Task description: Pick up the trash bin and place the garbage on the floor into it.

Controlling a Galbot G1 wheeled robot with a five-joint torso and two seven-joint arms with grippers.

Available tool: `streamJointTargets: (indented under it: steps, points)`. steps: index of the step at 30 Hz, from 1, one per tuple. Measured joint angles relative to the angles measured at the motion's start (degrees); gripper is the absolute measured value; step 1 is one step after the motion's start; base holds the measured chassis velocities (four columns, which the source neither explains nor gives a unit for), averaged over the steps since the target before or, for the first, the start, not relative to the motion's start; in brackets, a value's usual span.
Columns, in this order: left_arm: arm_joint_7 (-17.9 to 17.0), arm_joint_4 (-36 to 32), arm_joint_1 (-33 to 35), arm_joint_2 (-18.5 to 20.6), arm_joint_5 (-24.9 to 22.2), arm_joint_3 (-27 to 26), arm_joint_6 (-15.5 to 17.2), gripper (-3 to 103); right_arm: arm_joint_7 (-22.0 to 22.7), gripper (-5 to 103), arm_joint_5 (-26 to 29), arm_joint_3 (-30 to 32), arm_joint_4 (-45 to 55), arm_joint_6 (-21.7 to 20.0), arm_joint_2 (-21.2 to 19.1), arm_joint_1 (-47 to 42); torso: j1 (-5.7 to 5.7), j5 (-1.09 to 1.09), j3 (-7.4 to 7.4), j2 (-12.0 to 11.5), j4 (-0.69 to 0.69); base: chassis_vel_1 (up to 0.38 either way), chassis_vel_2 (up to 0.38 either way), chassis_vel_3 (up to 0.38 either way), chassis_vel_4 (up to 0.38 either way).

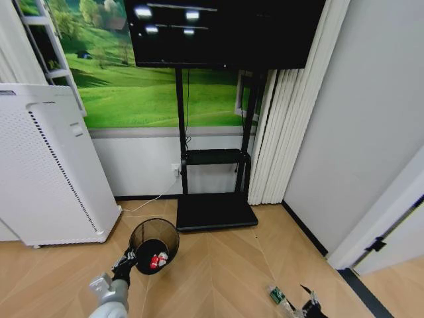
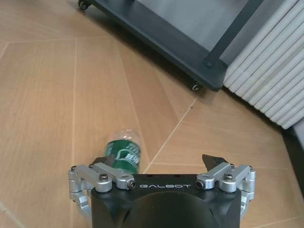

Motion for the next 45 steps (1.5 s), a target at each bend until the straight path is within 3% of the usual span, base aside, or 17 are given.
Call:
streamJointTargets:
  steps: [12, 28, 32, 35, 37, 38, 40, 41, 45]
  points:
    - [-0.5, 0.2, -0.9, 1.0, -1.0, 0.0, 0.7, 6, 2.3, 100, -2.2, -2.3, -6.8, -2.4, 2.3, 6.8, 0.00, -0.01, 0.00, 0.0, 0.02, 0.000, 0.000, 0.000, 0.000]
    - [-1.0, 0.5, -1.7, 1.4, -2.1, -0.4, 1.2, 6, 1.2, 100, -3.5, -3.7, -13.7, -4.1, 4.4, 10.6, 0.00, -0.08, -0.01, 0.0, -0.01, 0.000, 0.000, 0.000, 0.000]
    - [-1.0, 0.9, -1.7, 1.3, -1.7, -0.4, 1.1, 6, 0.7, 100, -3.7, -4.0, -13.9, -4.7, 5.1, 10.9, 0.00, -0.04, -0.01, 0.0, -0.01, 0.000, 0.000, 0.000, 0.000]
    - [-0.8, 1.1, -1.6, 1.3, -1.6, -0.5, 0.9, 6, -0.4, 103, -4.1, -4.3, -14.9, -5.5, 5.7, 11.2, 0.01, 0.14, 0.02, 0.0, -0.02, 0.000, 0.000, 0.000, 0.000]
    - [-0.8, 1.2, -1.6, 1.4, -1.6, -0.7, 0.7, 6, -1.0, 94, -4.2, -4.3, -15.2, -5.3, 5.8, 11.5, 0.01, -0.03, 0.01, 0.0, 0.02, 0.000, 0.000, 0.000, 0.000]
    - [-0.8, 1.2, -1.6, 1.4, -1.6, -0.7, 0.7, 6, -1.0, 94, -4.2, -4.3, -15.2, -5.3, 5.8, 11.5, 0.01, -0.03, 0.01, 0.0, 0.02, 0.000, 0.000, 0.000, 0.000]
    - [-0.8, 1.2, -1.6, 1.4, -1.7, -0.8, 0.7, 6, -1.5, 83, -4.2, -4.3, -15.2, -4.8, 5.8, 11.5, 0.01, 0.07, 0.01, 0.0, 0.00, 0.000, 0.000, 0.000, 0.000]
    - [-0.8, 1.2, -1.6, 1.4, -1.7, -0.8, 0.7, 6, -1.5, 83, -4.2, -4.3, -15.2, -4.8, 5.8, 11.5, 0.01, 0.07, 0.01, 0.0, 0.00, 0.000, 0.000, 0.000, 0.000]
    - [-0.7, 1.3, -1.7, 1.3, -1.8, -0.7, 0.6, 6, -1.7, 66, -3.8, -4.1, -15.1, -4.2, 5.7, 11.5, 0.01, 0.01, 0.01, 0.0, 0.00, 0.000, 0.000, 0.000, 0.000]
